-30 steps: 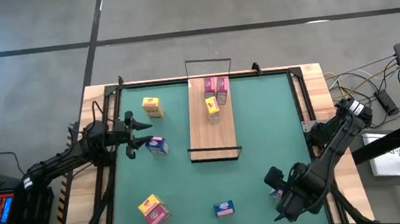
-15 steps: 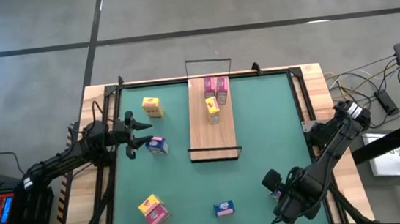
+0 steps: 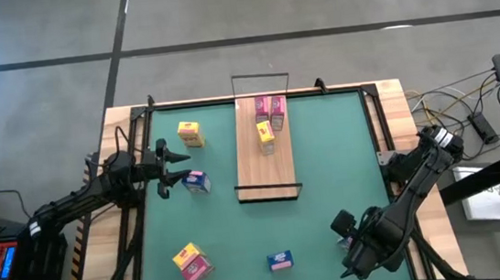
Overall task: Stack cereal on shelf
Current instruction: Put the bottom right blue cereal box on the shelf
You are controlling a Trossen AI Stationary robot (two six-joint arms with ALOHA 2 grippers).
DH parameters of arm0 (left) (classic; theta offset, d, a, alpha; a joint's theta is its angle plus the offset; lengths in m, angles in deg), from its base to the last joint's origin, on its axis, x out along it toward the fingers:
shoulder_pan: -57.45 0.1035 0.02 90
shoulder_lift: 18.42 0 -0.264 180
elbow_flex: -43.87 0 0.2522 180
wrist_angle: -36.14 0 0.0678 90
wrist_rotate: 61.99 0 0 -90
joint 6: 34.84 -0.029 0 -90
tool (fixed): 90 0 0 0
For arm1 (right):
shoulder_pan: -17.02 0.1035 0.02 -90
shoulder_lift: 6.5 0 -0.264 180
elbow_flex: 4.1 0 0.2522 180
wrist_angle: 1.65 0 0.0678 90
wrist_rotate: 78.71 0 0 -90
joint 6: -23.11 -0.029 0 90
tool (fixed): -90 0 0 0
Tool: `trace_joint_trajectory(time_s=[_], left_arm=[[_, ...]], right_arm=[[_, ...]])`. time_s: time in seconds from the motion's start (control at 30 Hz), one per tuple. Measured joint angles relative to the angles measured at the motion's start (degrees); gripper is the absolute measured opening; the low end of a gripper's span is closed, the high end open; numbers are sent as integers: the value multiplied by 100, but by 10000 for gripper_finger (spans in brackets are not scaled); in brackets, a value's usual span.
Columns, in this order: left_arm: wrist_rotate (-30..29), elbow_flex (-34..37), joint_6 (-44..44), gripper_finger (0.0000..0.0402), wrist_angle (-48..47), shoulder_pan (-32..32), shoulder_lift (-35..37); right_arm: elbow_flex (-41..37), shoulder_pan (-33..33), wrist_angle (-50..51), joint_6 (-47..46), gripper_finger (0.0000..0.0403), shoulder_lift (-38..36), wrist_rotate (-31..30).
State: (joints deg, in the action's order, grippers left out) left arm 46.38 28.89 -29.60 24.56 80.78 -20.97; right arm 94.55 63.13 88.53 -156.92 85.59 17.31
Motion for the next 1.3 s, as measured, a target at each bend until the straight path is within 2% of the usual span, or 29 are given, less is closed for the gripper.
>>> trace_joint_trajectory(time_s=[0.47,0.77,0.97,1.3], left_arm=[[1,-2,0,204,0,0,0],[0,0,0,204,2,2,0],[0,-2,0,204,2,2,0],[1,-2,1,204,0,0,0]], right_arm=[[-143,0,88,2,351,32,-14],[-143,0,83,102,382,63,-51],[-143,0,83,41,382,58,-264],[-78,0,99,-2,383,-9,-282]])
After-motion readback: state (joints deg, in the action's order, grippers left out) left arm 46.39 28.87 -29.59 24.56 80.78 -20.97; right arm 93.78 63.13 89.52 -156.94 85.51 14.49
